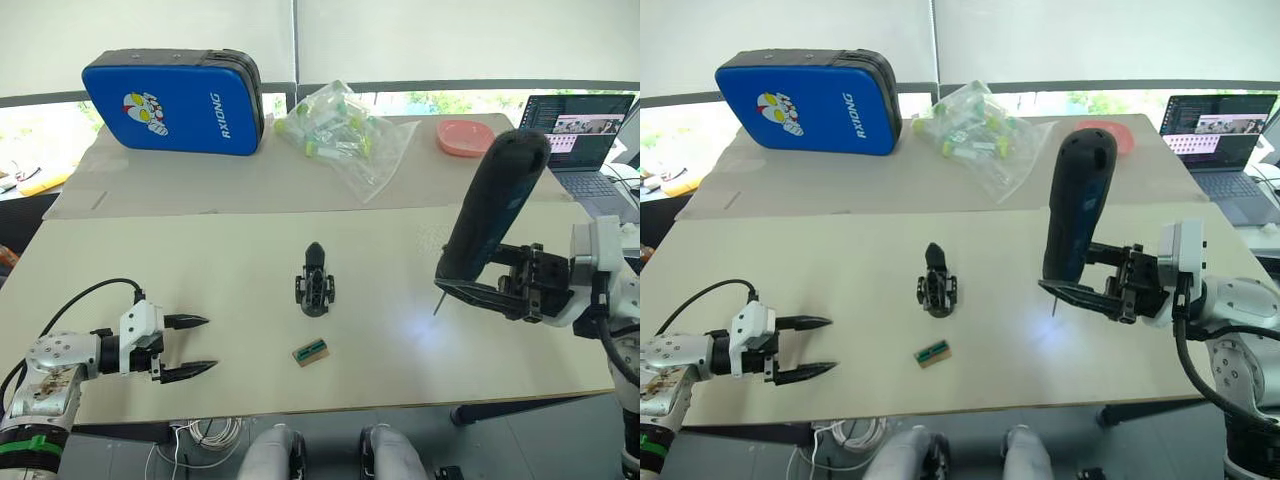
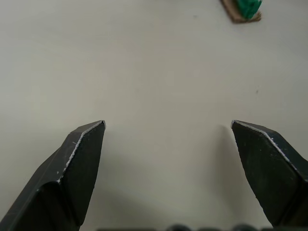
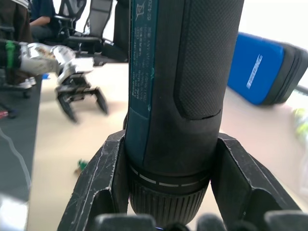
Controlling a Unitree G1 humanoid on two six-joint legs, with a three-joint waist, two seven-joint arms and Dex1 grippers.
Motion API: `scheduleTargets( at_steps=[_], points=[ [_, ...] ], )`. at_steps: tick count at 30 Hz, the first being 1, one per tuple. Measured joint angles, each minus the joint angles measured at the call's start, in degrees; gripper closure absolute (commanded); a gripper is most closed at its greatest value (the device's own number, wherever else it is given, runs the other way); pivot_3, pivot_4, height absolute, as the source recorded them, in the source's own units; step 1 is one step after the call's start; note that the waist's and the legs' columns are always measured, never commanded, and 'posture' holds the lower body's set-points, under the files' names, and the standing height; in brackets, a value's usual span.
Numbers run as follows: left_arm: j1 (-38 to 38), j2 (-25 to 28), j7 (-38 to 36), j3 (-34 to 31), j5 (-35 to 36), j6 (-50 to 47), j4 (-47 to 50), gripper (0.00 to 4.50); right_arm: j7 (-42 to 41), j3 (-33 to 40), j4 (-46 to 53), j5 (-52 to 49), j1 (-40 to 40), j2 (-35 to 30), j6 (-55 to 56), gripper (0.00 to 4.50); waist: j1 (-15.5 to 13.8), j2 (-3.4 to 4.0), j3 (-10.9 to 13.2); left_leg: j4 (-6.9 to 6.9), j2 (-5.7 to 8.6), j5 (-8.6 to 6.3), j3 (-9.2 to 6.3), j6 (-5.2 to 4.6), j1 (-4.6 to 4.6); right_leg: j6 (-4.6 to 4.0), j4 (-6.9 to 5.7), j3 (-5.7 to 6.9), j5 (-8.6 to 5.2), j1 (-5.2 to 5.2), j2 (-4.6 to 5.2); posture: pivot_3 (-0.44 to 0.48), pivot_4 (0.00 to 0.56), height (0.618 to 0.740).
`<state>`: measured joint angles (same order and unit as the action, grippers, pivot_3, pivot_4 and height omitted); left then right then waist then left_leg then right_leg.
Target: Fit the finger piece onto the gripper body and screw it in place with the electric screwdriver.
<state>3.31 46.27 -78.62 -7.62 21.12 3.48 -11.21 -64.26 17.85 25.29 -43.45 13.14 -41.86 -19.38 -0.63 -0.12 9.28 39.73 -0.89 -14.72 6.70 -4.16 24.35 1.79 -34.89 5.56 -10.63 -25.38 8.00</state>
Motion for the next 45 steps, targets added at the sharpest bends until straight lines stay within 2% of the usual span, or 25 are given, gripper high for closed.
scheduleTargets(
  at_steps=[4, 8, 17, 30, 45],
  points=[
    [-0.97, -2.69, 2.35, 2.86, 0.52, -3.27, 7.92, 0.08, 5.25, -7.77, 6.41, -2.82, 4.15, 5.74, -1.98, 2.53, -0.01, -0.02, 0.02, -0.02, 0.01, 0.0, -0.01, -0.04, 0.01, -0.24, -0.01, 0.03, 0.2, 0.03, -0.06, 0.0, 0.15, 0.74],
    [-0.98, -6.75, 5.97, 7.85, -1.62, -4.04, 12.15, 0.08, 6.9, -15.18, 7.23, -2.43, 6.53, 10.89, -2.23, 2.53, -0.17, -0.08, 0.05, 0.05, 0.09, 0.05, 0.03, -0.31, 0.05, -0.22, 0.02, 0.08, 0.19, 0.1, -0.22, 0.0, 0.15, 0.74],
    [3.64, -14.15, 12.36, 16.96, -7.75, -4.24, 13.0, 0.08, -1.69, -26.09, -2.78, 6.98, 7.22, 16.1, 5.85, 2.53, -0.22, -0.19, 0.11, 0.2, 0.1, 0.15, 0.05, -0.57, -0.01, -0.18, -0.03, 0.09, 0.21, 0.2, -0.34, 0.0, 0.15, 0.74],
    [6.29, -17.92, 13.51, 21.24, -9.53, -4.83, 12.26, 0.08, -5.82, -29.96, -9.89, 12.13, 9.09, 20.46, 11.7, 2.53, -0.58, -0.18, 0.1, 0.25, 0.1, 0.18, 0.0, -0.57, -0.05, -0.19, -0.05, 0.08, 0.22, 0.24, -0.35, 0.0, 0.15, 0.74],
    [7.1, -17.64, 12.25, 22.16, -10.08, -0.7, 9.36, 0.08, -7.04, -31.06, -13.08, 15.31, 9.36, 21.4, 13.32, 2.53, -0.62, -0.13, 0.07, 0.24, 0.1, 0.18, -0.02, -0.56, -0.17, -0.2, -0.07, 0.08, 0.23, 0.24, -0.32, 0.0, 0.15, 0.74]
  ],
)
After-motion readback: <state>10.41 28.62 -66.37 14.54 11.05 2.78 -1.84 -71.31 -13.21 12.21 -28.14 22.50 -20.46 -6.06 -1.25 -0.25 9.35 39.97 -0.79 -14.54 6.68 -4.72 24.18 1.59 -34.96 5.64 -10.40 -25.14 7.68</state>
